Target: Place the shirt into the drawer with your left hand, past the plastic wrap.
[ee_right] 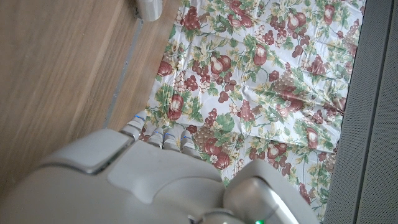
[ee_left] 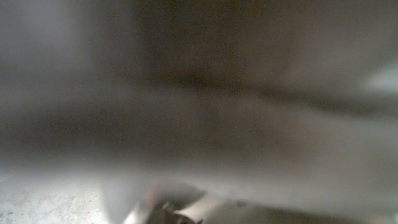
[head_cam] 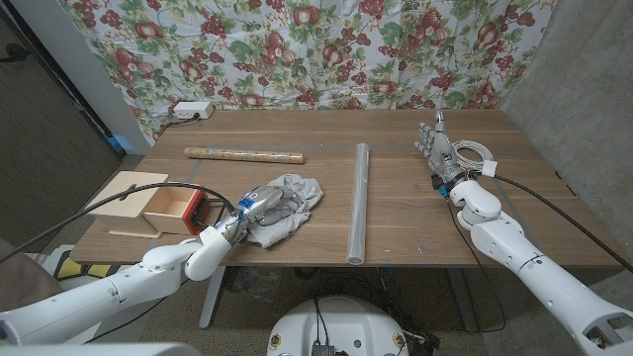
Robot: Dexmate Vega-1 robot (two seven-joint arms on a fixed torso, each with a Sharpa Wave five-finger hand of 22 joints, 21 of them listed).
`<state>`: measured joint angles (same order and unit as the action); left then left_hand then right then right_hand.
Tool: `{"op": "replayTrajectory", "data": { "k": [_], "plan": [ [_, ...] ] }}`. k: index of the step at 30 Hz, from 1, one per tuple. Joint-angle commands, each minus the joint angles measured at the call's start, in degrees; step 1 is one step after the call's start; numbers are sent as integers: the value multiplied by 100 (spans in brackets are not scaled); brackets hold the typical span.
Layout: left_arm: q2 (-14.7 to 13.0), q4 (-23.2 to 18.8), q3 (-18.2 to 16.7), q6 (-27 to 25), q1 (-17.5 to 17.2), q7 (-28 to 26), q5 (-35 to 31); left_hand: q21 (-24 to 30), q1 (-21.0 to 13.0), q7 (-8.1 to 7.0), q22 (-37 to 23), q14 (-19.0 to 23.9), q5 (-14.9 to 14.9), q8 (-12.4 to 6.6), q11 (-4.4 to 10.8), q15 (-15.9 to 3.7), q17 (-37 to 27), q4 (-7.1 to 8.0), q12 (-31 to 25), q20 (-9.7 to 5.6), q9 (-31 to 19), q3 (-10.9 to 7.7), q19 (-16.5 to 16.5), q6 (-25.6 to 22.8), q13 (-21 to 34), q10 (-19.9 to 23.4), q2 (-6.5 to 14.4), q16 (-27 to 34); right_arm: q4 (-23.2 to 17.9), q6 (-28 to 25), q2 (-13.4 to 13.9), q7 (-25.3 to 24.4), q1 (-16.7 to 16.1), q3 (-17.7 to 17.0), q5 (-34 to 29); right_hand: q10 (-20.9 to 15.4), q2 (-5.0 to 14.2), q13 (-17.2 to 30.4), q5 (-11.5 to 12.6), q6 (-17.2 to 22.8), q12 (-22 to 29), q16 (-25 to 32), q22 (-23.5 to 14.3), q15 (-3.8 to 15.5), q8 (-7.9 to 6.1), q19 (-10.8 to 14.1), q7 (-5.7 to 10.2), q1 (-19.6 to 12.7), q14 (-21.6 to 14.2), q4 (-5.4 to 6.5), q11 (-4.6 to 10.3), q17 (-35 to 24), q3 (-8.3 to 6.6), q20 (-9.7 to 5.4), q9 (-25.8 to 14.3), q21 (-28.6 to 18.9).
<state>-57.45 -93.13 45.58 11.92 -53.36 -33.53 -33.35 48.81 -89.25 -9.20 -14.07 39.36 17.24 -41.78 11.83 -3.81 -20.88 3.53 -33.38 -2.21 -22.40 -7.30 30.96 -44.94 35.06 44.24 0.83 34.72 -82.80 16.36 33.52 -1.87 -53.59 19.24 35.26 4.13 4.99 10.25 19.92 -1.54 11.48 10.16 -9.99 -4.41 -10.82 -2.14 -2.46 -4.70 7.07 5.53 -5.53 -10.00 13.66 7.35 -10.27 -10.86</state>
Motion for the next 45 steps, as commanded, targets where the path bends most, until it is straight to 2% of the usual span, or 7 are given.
{"op": "replayTrajectory", "data": {
  "k": [1, 5, 6, 11, 21, 25, 45],
  "plan": [
    [109, 20, -66, 41, 6, -150, 126, 65, -302, 93, -2643, 49, 100, -260, 15, -547, -2778, -1163, -298, -1073, -1848, -1252, -1, -189, 438, 30, 276, 851, 18, 1, -11, -25, -21, -24, 29, -11, 15, 32, -17, 24, 54, 34, -19, 40, -22, 5, -13, 14, 21, 14, -11, -25, -20, -2, -31, -22],
    [123, -30, -99, 27, -23, -172, 199, 0, -335, 129, -2626, -63, 64, -645, -3, -450, -3011, -1266, -720, -1054, -2268, -1308, -19, -371, 943, 149, 335, 914, 10, 16, -3, -40, -45, -32, 22, -12, 15, 32, -18, 27, 54, 35, -19, 40, -22, 5, -12, 16, 20, 14, -13, -25, -21, 0, -31, -22],
    [127, -36, -108, 32, -30, -185, 221, -42, -348, 151, -2614, -149, 158, -908, -14, -397, -3252, -1316, -1023, -1047, -2639, -1392, 13, -336, 1391, 93, 343, 990, 15, 28, -1, -40, -48, -30, 9, -10, 15, 32, -18, 28, 54, 35, -19, 44, -22, 4, -18, 16, 18, 15, -17, -25, -21, 2, -31, -21],
    [112, -116, -151, 2, -73, -205, 274, 152, -450, 128, -2817, -166, 664, -1170, 11, -327, -3609, -1360, -1544, -1034, -2803, -1692, -48, -517, 2206, 97, 203, 941, 30, 45, -13, -33, -59, -34, 25, -7, 15, 32, -19, 27, 52, 34, -19, 39, -20, 4, -10, 18, 21, 15, -10, -25, -22, 0, -31, -22],
    [46, -360, -279, -146, -168, -285, 333, 308, -442, 256, -2943, -156, 887, -1338, 7, -278, -3874, -1355, -1651, -1033, -2826, -1878, -87, -739, 2449, 38, 116, 923, 59, 53, -46, -29, -63, -36, 60, -12, 16, 32, -21, 29, 54, 33, -19, 36, -18, -1, -15, 20, 25, 16, -14, -25, -26, 2, -31, -20],
    [4, -515, -353, -241, -206, -314, 355, 363, -429, 403, -2987, -156, 955, -1493, 5, -275, -3980, -1351, -1682, -1027, -2810, -1958, -133, -1084, 2480, 82, 86, 905, 77, 79, -60, -23, -65, -38, 64, -11, 17, 32, -21, 28, 54, 34, -19, 41, -17, -1, -10, 20, 22, 16, -14, -25, -27, -3, -31, -20],
    [-115, -909, -603, -498, -331, -515, 424, 548, -385, 432, -3102, -136, 1112, -1630, 0, -239, -4308, -1351, -1724, -1032, -2768, -2203, -239, -1225, 2502, 180, -6, 854, 115, 107, -58, 16, -57, -34, 62, -5, 16, 32, -24, 33, 51, 34, -19, 41, -15, -8, -10, 23, 24, 16, -15, -25, -34, 6, -31, -19]
  ]
}}
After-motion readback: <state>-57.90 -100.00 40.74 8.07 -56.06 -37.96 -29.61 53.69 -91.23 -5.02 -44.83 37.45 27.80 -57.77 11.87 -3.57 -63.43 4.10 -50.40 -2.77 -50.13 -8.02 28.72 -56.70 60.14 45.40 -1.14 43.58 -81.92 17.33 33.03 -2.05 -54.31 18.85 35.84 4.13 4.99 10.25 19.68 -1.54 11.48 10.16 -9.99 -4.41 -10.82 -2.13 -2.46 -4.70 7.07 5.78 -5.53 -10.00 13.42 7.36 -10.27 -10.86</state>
